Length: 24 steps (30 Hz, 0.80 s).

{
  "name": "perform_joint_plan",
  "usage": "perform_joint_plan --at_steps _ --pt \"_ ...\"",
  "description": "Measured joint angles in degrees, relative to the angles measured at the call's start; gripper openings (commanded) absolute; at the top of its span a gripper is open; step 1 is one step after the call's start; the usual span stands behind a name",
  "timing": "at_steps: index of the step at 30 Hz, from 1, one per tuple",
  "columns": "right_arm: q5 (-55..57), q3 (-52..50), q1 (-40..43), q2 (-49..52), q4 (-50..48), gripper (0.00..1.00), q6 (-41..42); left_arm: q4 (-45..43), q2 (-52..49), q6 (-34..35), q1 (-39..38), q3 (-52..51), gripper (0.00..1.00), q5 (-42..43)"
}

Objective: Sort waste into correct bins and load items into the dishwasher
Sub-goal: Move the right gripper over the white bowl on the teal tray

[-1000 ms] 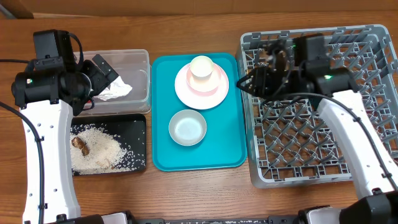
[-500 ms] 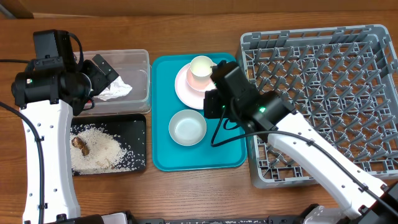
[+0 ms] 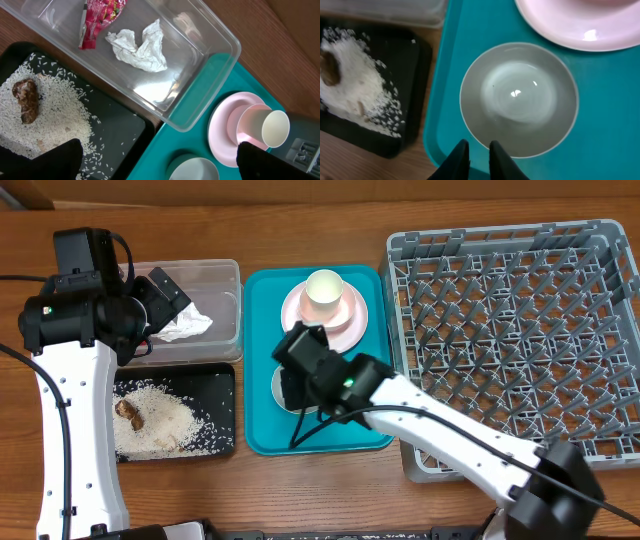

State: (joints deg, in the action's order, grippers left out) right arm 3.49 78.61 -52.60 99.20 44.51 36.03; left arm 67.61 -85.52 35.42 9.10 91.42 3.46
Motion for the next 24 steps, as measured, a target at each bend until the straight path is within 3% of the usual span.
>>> perform_joint_plan --at_steps 6,12,16,24 --pt "-0.5 0.0 -1.51 4.52 -1.01 0.22 -0.02 -0.02 0.0 0.0 0.0 0.0 1.0 0.0" --pt "-1.16 0.0 -1.6 5.25 -1.9 0.41 0.35 0.0 0.0 0.0 0.0 0.0 1.0 0.0" --pt "-1.18 0.0 -1.6 5.25 -2.89 0.48 -0.04 -0.02 0.0 0.0 0.0 0.0 1.0 0.02" --pt "-1.16 -0.5 -1.6 5.25 -7.76 0.49 -1.25 0.0 0.0 0.0 0.0 0.0 0.99 0.0"
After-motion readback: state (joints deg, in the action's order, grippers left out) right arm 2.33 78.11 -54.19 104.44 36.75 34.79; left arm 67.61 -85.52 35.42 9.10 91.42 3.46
